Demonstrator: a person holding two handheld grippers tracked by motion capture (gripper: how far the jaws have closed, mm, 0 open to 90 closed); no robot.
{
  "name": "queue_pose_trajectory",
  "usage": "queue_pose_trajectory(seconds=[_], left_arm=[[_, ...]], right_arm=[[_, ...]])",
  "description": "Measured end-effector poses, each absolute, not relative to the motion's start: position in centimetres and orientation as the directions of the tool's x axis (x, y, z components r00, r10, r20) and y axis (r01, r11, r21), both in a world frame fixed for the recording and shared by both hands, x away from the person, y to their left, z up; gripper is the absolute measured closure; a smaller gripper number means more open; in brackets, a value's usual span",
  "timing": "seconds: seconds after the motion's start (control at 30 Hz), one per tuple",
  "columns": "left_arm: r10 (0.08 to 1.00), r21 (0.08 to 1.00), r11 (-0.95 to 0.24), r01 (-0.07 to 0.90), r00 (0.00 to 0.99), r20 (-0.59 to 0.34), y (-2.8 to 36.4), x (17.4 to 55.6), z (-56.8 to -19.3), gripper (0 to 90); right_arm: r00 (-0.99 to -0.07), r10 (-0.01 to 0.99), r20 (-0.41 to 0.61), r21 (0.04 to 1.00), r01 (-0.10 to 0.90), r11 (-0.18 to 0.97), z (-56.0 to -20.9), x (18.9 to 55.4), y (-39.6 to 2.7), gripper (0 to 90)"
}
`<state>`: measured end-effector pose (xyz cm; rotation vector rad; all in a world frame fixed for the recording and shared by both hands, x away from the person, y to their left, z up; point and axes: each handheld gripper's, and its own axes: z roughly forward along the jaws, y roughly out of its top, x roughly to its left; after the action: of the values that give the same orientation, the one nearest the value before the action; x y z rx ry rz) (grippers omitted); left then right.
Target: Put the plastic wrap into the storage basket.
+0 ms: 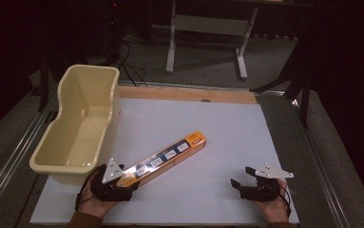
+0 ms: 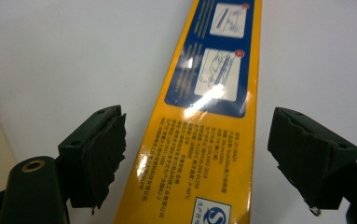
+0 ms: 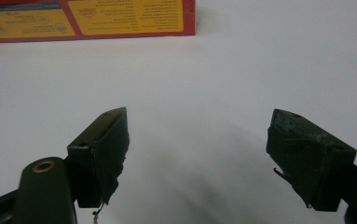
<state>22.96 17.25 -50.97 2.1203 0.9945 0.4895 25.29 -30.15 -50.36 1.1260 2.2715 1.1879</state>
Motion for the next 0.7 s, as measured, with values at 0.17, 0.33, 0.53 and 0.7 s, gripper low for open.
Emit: queue_pose_trajectory(seconds=[0.17,0.33,0.53,0.7], left_arm=[[0.784,0.716,-0.446,0.538,0.621,0.022,16.9,23.2,-51.6,26.9],[0.766,0.713,-0.46,0.529,0.642,0.017,16.6,23.1,-51.5,30.1],[0.728,0.712,-0.489,0.504,0.685,0.015,14.0,22.8,-51.4,38.0],[0.733,0.713,-0.485,0.506,0.68,0.017,11.9,23.1,-51.4,38.7]], right_arm=[[-0.629,0.775,0.06,0.802,0.494,0.338,-50.4,25.3,-30.1,20.5],[-0.631,0.773,0.059,0.796,0.498,0.345,-50.5,25.4,-30.0,21.0],[-0.635,0.769,0.067,0.792,0.503,0.346,-50.6,25.5,-29.8,21.8],[-0.638,0.767,0.07,0.793,0.502,0.345,-50.6,25.6,-29.8,22.2]])
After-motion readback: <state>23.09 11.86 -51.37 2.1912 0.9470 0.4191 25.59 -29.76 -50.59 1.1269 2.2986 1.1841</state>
